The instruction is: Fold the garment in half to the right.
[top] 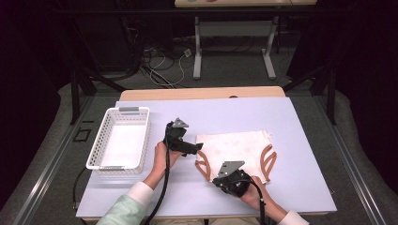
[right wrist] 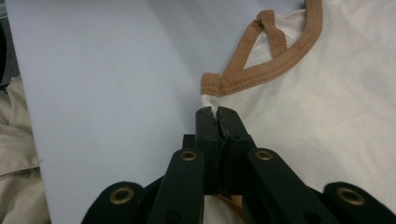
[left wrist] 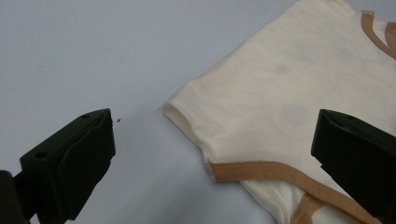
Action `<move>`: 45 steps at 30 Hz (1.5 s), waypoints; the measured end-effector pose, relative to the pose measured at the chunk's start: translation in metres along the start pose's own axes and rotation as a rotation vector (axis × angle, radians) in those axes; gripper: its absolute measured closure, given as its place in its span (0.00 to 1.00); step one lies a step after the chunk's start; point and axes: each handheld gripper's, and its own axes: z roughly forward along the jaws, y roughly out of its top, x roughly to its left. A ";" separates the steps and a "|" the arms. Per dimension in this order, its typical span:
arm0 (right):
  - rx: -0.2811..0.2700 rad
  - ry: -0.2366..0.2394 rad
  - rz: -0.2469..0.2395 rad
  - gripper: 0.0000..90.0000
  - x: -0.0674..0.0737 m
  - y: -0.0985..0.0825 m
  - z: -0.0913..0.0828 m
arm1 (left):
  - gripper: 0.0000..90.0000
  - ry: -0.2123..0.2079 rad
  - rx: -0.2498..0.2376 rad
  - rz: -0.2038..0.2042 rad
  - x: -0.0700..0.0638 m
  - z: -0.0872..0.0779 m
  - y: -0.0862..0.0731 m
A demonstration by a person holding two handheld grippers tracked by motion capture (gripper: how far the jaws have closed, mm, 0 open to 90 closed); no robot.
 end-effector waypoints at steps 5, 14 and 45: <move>0.008 0.001 0.001 0.98 0.000 0.000 0.000 | 0.00 -0.001 0.000 0.004 0.001 0.003 0.005; -0.003 -0.003 -0.001 0.98 -0.001 0.000 0.001 | 0.00 0.001 -0.016 -0.006 0.005 0.013 0.012; 0.011 0.007 0.004 0.98 0.001 -0.001 0.002 | 0.75 0.032 0.113 0.045 0.013 0.058 0.015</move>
